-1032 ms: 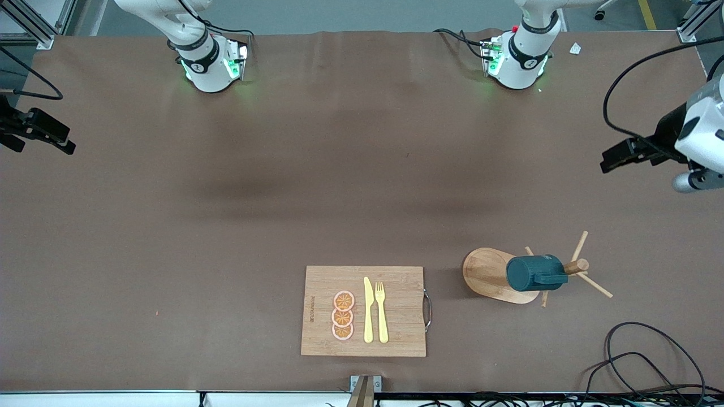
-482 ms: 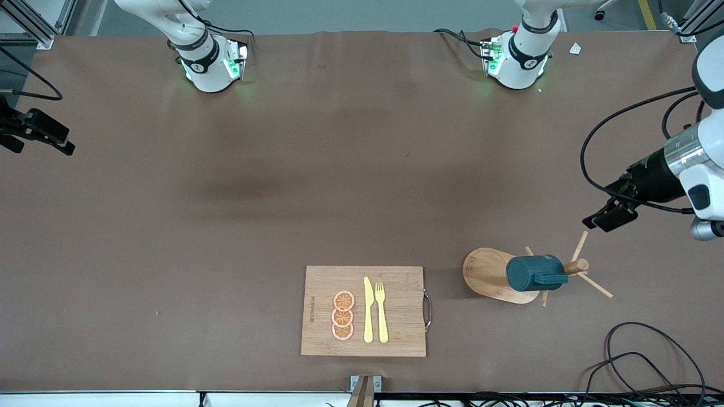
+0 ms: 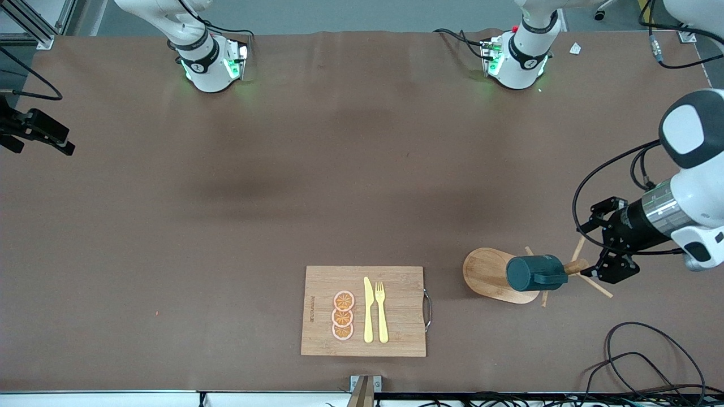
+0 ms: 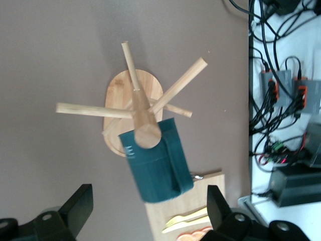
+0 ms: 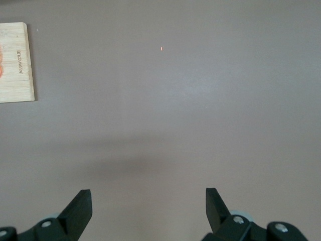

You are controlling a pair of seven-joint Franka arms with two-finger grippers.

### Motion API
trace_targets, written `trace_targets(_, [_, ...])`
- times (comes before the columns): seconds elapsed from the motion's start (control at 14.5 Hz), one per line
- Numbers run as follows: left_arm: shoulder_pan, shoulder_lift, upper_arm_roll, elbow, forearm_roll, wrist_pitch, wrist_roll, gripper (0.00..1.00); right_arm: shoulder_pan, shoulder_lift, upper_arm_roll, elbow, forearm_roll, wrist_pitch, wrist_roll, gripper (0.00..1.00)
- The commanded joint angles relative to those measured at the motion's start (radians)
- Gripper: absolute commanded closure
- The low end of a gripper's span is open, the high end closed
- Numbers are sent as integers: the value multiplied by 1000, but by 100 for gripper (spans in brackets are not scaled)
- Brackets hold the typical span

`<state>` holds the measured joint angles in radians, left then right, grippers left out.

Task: Transfer cup from left to right arm and place
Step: 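Grasp the teal mug with the left gripper and lift it off the stand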

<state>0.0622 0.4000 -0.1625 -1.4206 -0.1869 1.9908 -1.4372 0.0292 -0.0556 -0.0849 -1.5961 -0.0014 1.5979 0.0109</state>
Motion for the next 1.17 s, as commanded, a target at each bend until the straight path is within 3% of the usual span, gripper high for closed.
trace_targets(0.0, [-4,52,-2,25,-67,46,-148,0,-22,-9,16,-11,-3,10,-9,0])
trace_targets(0.69, [-5,172,-6,26,-101,88,-129,0,-22,-9,16,-13,-3,5,-9,0])
trace_targets(1.1, [-16,195,-19,26,-102,121,-108,2,-20,-9,16,-13,-3,7,-9,0])
